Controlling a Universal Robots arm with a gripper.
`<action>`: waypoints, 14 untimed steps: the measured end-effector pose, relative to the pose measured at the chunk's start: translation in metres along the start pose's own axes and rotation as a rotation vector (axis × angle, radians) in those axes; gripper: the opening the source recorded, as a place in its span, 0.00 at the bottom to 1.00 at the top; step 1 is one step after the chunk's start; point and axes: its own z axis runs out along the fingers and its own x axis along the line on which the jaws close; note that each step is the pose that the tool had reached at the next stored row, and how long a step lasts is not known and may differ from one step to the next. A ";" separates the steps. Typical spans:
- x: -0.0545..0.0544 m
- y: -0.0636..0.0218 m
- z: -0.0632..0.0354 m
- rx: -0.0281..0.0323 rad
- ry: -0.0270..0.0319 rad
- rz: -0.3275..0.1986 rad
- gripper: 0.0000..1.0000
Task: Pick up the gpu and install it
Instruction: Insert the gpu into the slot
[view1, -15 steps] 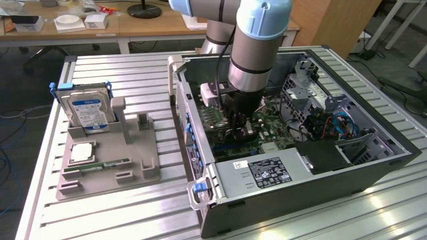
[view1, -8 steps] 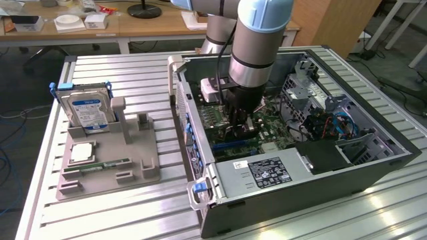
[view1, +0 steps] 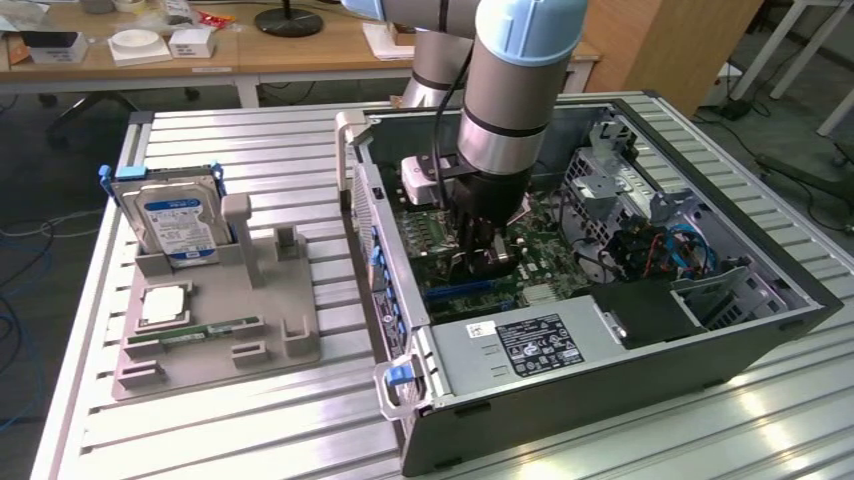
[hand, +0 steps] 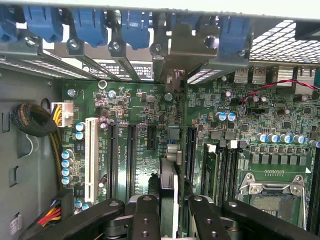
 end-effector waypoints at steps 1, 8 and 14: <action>0.000 0.0000 0.0000 0.0001 0.0000 0.000 0.27; 0.000 -0.0069 0.0012 0.0000 0.0000 0.000 0.27; 0.000 -0.0069 0.0009 0.0000 0.0000 0.000 0.27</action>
